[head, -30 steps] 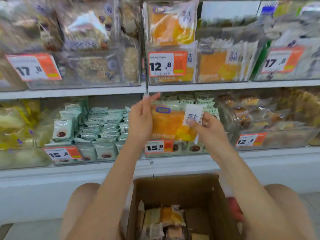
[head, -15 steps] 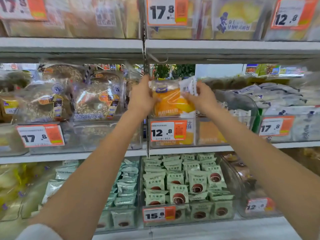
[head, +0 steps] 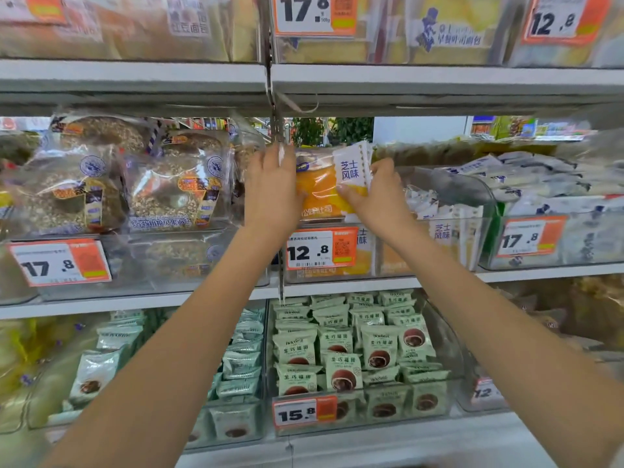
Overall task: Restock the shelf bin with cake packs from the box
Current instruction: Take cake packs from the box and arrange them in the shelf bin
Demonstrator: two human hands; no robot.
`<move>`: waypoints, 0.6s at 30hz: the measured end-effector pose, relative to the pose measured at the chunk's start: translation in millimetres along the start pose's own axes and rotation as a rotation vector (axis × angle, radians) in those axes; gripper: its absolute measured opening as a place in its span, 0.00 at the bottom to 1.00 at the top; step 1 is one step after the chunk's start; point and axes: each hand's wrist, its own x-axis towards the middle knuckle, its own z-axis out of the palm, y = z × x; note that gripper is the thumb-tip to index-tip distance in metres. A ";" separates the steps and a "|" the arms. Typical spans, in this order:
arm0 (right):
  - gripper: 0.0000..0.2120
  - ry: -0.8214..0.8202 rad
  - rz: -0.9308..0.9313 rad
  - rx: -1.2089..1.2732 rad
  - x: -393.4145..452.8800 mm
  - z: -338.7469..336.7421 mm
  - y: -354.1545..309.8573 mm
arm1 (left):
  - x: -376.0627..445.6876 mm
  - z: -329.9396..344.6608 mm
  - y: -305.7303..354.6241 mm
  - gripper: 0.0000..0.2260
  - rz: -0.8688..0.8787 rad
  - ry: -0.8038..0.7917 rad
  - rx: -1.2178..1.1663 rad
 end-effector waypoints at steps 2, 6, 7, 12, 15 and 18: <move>0.29 0.098 -0.044 -0.041 -18.4 1.4 3.9 | -17.7 7.7 4.6 0.29 0.103 0.131 0.059; 0.20 0.357 -0.214 0.080 -81.7 3.6 27.6 | -79.7 38.5 19.6 0.16 0.462 0.356 -0.140; 0.16 0.381 -0.246 0.122 -103.0 6.3 38.3 | -101.8 48.5 23.8 0.14 0.538 0.325 -0.165; 0.10 0.115 -0.027 0.043 -240.7 45.6 144.4 | -246.7 123.7 25.7 0.11 0.622 -0.145 -0.243; 0.09 -0.149 0.199 -0.077 -325.1 63.9 219.0 | -329.8 156.8 22.8 0.12 0.547 -0.496 -0.245; 0.11 -0.520 0.412 -0.212 -393.2 70.4 274.9 | -398.9 183.6 11.2 0.14 0.368 -1.005 -0.151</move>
